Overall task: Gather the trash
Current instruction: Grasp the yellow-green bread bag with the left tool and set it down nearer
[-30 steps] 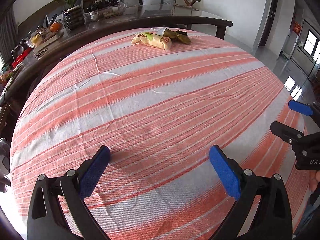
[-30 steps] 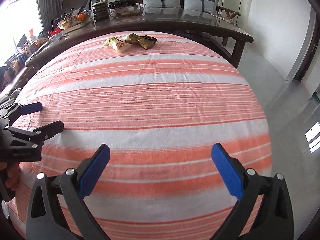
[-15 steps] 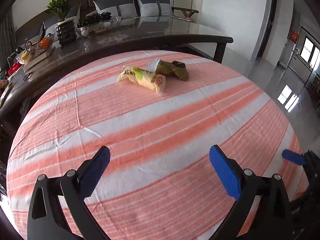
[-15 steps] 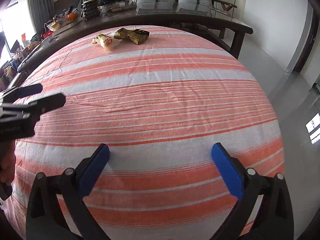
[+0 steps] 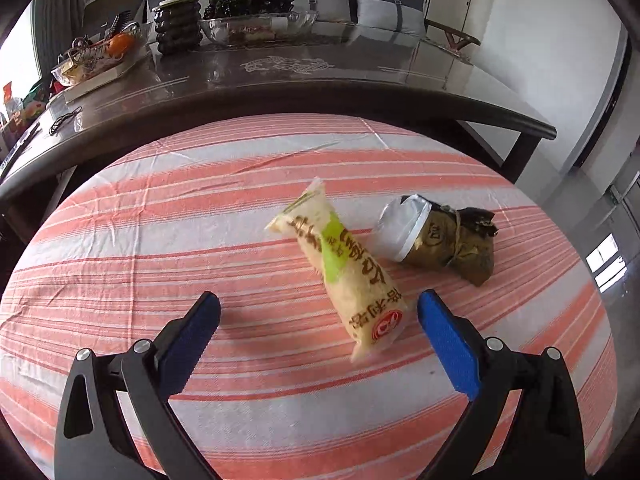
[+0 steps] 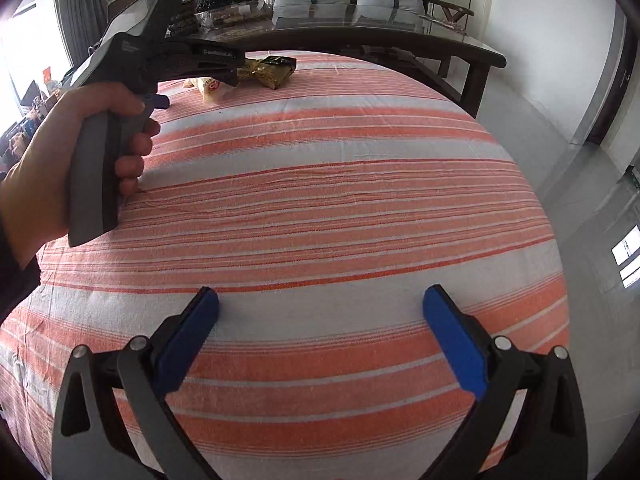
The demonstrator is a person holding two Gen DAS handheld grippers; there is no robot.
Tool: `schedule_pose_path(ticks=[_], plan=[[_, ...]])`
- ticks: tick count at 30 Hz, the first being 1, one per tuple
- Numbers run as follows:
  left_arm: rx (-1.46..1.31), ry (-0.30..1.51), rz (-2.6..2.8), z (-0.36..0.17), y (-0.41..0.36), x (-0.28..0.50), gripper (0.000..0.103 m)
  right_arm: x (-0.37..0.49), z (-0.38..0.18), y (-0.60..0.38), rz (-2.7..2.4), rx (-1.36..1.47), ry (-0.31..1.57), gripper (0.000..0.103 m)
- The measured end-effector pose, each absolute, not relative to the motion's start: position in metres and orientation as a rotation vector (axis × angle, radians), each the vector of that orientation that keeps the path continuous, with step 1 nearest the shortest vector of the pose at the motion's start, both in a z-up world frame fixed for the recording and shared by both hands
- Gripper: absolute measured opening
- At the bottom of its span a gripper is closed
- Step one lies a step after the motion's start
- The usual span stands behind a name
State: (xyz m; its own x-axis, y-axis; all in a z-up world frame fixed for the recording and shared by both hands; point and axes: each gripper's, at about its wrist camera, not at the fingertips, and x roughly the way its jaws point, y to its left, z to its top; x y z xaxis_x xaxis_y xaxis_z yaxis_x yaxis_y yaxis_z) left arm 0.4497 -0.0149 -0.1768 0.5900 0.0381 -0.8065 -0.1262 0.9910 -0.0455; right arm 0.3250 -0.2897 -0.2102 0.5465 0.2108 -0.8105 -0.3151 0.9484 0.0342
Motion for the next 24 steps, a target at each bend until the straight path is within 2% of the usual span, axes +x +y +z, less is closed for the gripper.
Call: schedule_pose_path(ticks=[7, 14, 15, 16, 17, 18, 21, 24], plan=[[-0.105, 0.888, -0.044, -0.161, 0.022, 0.424, 0.098, 0.325, -0.210, -0.290, 0.310, -0.123, 0.942, 0.098], [-0.016, 0.942, -0.096, -0.174, -0.021, 0.461, 0.097, 0.326, -0.210, -0.290, 0.311, -0.123, 0.942, 0.098], [-0.006, 0.940, -0.105, -0.175, -0.023, 0.463, 0.086, 0.325, -0.210, -0.289, 0.310, -0.123, 0.942, 0.098], [0.011, 0.946, -0.116, -0.176, -0.025, 0.464, 0.062, 0.326, -0.210, -0.290, 0.310, -0.123, 0.942, 0.098], [0.041, 0.952, -0.110, -0.177, -0.027, 0.463, 0.052, 0.325, -0.210, -0.289, 0.310, -0.123, 0.942, 0.098], [0.068, 0.937, -0.113, -0.177, -0.026, 0.459, 0.035, 0.325, -0.210, -0.289, 0.310, -0.123, 0.942, 0.098], [0.089, 0.947, -0.175, -0.174, -0.014, 0.436, 0.029, 0.326, -0.210, -0.289, 0.310, -0.124, 0.942, 0.098], [0.128, 0.948, -0.222, -0.168, 0.006, 0.392, 0.029, 0.326, -0.210, -0.289, 0.310, -0.124, 0.942, 0.098]])
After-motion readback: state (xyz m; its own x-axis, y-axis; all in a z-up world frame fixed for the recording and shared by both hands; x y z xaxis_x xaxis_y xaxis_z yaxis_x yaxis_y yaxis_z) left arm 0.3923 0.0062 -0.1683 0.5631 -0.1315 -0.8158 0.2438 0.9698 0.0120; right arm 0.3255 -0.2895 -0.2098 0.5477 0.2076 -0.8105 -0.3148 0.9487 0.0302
